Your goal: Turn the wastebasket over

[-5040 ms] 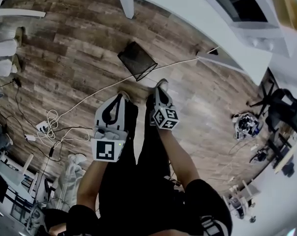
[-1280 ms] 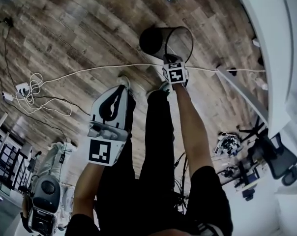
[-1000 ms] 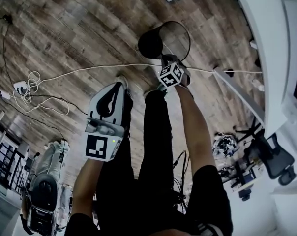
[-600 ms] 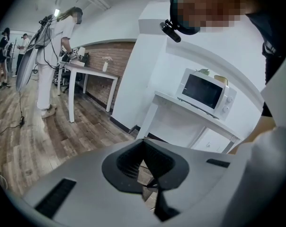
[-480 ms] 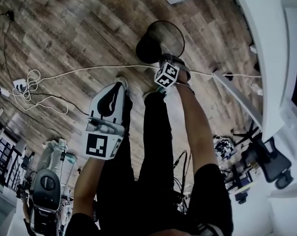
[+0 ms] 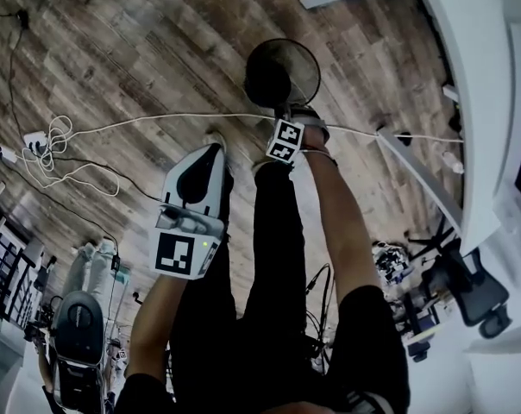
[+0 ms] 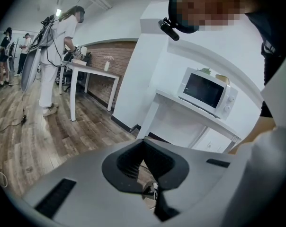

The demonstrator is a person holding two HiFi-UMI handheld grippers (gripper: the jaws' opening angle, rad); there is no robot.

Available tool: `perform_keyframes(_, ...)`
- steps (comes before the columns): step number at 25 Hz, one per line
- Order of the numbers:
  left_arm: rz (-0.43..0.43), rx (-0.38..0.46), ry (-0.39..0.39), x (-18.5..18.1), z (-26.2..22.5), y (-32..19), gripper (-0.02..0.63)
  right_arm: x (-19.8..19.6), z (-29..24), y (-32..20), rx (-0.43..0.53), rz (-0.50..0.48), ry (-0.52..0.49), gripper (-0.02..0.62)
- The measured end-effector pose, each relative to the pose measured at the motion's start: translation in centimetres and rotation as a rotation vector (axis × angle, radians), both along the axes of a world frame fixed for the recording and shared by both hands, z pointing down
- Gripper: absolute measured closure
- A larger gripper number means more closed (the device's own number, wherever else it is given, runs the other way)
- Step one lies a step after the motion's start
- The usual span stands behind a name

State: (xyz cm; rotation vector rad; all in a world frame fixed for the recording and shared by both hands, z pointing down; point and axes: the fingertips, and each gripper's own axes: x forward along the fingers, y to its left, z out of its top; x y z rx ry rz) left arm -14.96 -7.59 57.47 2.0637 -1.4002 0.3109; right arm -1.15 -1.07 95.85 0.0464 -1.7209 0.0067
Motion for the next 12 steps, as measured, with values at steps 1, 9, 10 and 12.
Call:
perform_keyframes(1,0.003,-0.003,0.0,0.0,0.1,0.2,0.572,-0.3,0.2,0.6,-0.005,-0.011,-0.003,0.549)
perform_keyframes(9,-0.011,-0.015,-0.002,-0.2,1.1,1.5,0.571,-0.5,1.8,5.0,-0.07,-0.033,0.002,0.549)
perform_keyframes(10,-0.013,-0.016,-0.002,-0.3,1.1,1.7,0.572,-0.6,2.0,5.4,-0.071,-0.035,0.003,0.549)
perform_keyframes(12,-0.011,-0.016,-0.005,-0.4,1.2,2.1,0.572,-0.7,2.2,6.3,-0.074,-0.039,0.002,0.549)
